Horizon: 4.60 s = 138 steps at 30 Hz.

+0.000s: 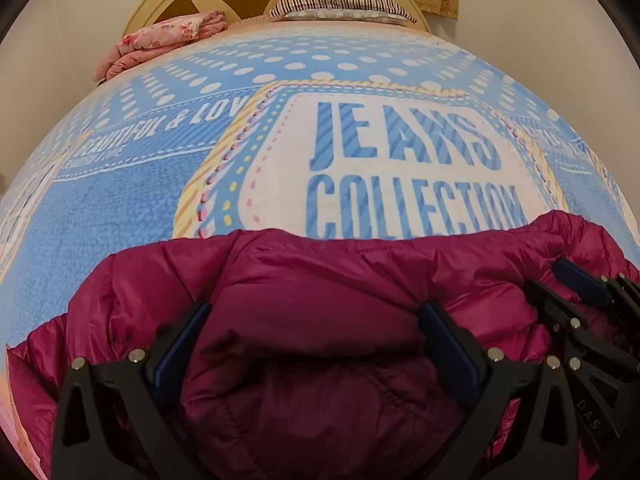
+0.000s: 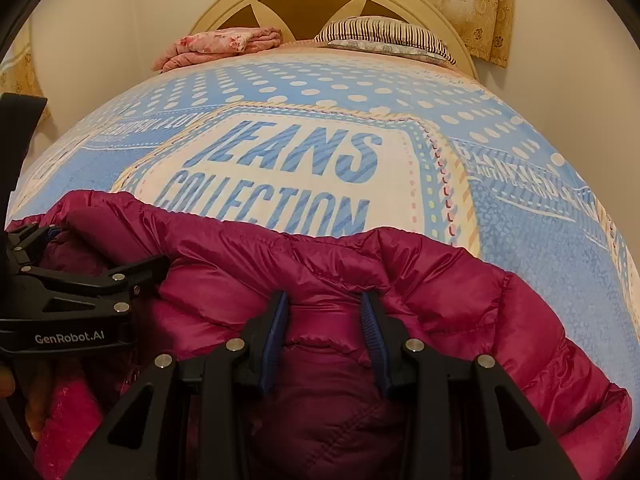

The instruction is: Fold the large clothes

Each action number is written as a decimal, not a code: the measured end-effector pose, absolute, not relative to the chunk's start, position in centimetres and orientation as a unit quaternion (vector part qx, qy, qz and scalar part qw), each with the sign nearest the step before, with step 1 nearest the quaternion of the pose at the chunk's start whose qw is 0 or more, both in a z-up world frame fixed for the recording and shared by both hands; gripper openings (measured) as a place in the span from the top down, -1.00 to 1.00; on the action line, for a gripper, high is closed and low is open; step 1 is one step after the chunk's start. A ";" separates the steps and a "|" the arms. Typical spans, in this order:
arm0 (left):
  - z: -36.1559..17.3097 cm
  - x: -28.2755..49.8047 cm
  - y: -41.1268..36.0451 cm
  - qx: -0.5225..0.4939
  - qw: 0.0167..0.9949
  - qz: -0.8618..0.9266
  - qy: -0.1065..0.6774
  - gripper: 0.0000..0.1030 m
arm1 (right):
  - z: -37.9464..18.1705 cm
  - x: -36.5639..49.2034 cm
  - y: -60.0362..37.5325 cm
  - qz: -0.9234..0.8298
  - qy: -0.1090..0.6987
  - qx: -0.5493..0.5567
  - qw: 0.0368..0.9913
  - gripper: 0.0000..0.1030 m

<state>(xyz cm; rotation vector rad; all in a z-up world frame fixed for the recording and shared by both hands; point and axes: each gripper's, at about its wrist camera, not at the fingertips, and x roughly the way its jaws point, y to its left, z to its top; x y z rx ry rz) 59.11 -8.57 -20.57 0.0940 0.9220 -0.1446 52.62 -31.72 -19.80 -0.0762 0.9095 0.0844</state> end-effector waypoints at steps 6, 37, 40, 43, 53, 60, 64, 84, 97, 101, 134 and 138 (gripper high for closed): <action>-20.6 59.2 -8.7 0.049 0.892 -0.067 0.445 -1.00 | -19.8 52.6 -31.7 0.041 0.438 -0.034 0.897 0.23; -12.4 24.3 8.2 0.073 0.939 -0.099 0.322 -1.00 | -11.8 21.2 -39.0 0.052 0.444 0.088 0.890 -0.39; -14.4 21.4 9.8 0.067 0.936 -0.087 0.333 -1.00 | -13.2 16.9 -39.6 0.031 0.455 0.108 0.883 -0.39; -16.9 19.7 10.9 0.048 0.927 -0.087 0.361 -1.00 | -13.5 13.6 -39.9 0.010 0.450 0.115 0.886 -0.39; -21.5 15.7 11.6 -0.003 0.907 -0.112 0.406 -1.00 | -14.8 3.9 -39.1 0.021 0.459 0.157 0.874 -0.39; -21.6 14.9 11.5 -0.020 0.910 -0.104 0.400 -0.84 | -15.8 2.1 -38.5 0.044 0.462 0.172 0.869 0.21; -21.3 14.0 10.9 -0.008 0.909 -0.123 0.397 -0.02 | -15.9 2.0 -39.0 0.067 0.453 0.200 0.866 0.65; -6.5 6.3 15.0 -0.094 0.936 -0.257 0.219 0.91 | -0.8 -5.1 -40.4 0.150 0.251 0.233 0.928 0.92; -4.1 17.5 12.3 -0.090 0.935 -0.258 0.227 0.91 | 4.6 5.4 -39.9 0.134 0.190 0.198 0.952 0.92; -5.0 23.2 11.2 -0.091 0.929 -0.256 0.251 0.91 | 3.4 12.2 -39.9 0.114 0.212 0.197 0.951 0.92; -10.7 33.5 0.3 0.048 0.948 -0.078 0.304 -0.99 | -12.1 36.3 -41.1 -0.025 0.369 0.140 0.918 0.91; -14.2 35.4 -1.6 0.106 0.942 -0.005 0.319 -0.99 | -10.3 35.3 -40.2 -0.045 0.362 0.119 0.923 0.64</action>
